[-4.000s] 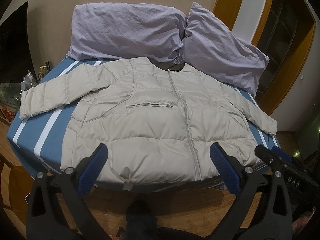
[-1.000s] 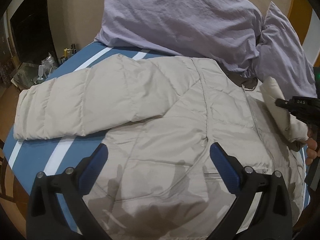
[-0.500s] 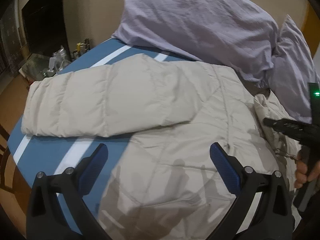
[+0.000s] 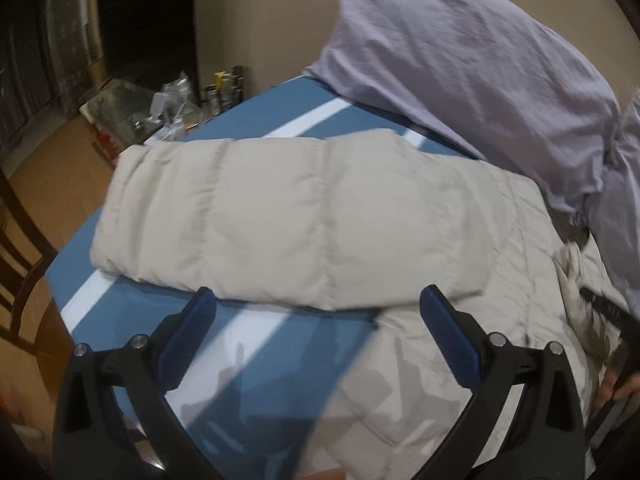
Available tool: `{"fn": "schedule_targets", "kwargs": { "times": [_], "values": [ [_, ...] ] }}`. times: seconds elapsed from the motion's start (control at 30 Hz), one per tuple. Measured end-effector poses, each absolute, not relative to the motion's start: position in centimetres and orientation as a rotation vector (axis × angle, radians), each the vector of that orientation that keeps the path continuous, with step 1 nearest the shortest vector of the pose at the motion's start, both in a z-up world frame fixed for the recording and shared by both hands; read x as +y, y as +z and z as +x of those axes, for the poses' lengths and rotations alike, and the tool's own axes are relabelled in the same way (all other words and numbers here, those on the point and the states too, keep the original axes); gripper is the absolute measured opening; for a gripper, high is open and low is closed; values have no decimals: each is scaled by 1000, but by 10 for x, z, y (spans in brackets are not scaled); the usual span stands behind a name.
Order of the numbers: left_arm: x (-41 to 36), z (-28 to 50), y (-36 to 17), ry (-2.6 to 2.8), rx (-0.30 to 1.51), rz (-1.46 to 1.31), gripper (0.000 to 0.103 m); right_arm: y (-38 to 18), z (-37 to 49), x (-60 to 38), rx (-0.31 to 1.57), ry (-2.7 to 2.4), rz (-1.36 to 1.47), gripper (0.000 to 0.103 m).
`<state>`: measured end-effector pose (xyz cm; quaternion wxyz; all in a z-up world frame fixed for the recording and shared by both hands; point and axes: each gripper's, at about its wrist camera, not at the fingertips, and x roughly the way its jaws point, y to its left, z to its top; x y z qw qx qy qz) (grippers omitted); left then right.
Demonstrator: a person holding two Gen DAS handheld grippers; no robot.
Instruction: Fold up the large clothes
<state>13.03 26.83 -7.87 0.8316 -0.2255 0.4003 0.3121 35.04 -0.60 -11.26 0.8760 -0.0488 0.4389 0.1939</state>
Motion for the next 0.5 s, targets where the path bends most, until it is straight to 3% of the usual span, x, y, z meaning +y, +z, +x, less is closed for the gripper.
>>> {"fn": "schedule_targets", "kwargs": {
  "times": [0.5],
  "values": [
    [383,87,-72,900,805,-530,101,-105,354,-15,965,420,-65,60]
  ]
}}
